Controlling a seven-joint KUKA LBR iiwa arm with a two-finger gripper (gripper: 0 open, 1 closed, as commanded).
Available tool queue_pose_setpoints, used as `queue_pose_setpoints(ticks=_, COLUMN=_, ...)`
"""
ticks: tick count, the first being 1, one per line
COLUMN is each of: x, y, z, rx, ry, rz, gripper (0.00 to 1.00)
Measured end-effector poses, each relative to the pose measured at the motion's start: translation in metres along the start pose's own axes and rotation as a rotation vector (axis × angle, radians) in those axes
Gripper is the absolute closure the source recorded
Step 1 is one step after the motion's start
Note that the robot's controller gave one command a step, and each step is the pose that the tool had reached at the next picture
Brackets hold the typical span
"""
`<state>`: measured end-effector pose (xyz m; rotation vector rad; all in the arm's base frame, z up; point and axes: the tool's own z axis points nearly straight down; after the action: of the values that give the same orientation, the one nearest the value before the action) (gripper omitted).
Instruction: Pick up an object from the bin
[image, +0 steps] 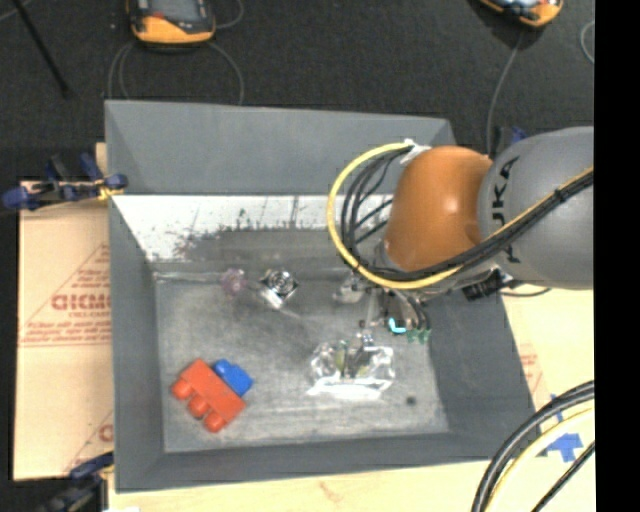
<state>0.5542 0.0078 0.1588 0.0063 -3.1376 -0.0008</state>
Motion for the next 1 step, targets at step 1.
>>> queue_pose_setpoints(ticks=1, x=0.0072, y=-0.0123, z=0.0618, rx=0.000, ry=-0.013, rz=0.010, gripper=0.00)
